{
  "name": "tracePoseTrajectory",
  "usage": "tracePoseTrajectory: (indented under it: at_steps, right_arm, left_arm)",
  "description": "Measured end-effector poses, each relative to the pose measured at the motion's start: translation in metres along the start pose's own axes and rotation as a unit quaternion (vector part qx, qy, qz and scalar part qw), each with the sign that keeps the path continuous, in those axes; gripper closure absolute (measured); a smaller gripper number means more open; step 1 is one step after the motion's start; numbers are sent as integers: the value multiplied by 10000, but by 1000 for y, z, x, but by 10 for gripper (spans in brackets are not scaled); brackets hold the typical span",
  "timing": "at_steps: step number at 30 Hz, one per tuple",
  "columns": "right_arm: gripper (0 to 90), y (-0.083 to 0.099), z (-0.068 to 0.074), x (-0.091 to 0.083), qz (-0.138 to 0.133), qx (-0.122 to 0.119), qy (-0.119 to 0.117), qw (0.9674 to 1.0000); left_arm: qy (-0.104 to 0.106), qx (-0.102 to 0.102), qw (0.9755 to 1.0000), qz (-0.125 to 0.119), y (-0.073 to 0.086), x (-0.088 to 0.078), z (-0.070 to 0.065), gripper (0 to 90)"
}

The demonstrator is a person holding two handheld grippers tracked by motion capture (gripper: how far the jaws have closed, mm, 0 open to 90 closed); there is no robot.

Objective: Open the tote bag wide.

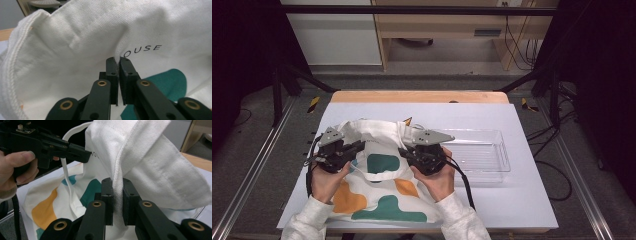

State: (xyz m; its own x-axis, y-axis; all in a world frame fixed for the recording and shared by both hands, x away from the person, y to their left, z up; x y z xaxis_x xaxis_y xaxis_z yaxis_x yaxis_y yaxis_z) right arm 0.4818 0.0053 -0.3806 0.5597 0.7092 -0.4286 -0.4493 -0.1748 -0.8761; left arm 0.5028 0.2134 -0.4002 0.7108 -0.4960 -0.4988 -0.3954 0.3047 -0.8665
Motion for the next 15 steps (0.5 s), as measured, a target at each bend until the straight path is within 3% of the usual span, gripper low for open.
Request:
tracePoseTrajectory:
  at_steps: [4, 8, 12, 15]
  right_arm:
    - [801, 5, 2, -4, -17, 40, -59, 10000]
    - [670, 1, 7, -11, -116, -26, -26, 9999]
    - [613, -5, 10, -18, -301, -35, 29, 9995]
    - [572, -17, 8, -27, -589, 12, 99, 9982]
  left_arm:
    - [17, 83, 9999, -69, 5, -9, -7, 886]
    - [-7, 154, 9997, -202, 15, -22, -13, 887]
    - [11, 171, 9996, -238, 21, -27, -17, 889]
    - [77, 189, 9995, -232, 27, -32, -21, 890]
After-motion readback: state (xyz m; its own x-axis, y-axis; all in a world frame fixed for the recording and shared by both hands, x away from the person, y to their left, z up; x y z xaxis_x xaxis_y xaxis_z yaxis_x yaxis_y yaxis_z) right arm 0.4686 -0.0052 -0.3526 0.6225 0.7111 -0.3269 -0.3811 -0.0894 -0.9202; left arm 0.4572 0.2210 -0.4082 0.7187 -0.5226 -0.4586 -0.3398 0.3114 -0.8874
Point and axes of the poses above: each handheld gripper's, and its own axes: x roughly forward along the jaws, y roughly out of its underside, z roughly to its left, the point moved 6 cm from there along x, roughly forward along the jaws, and after that the axes turned 7 degrees about x, right-handed, at the moved point
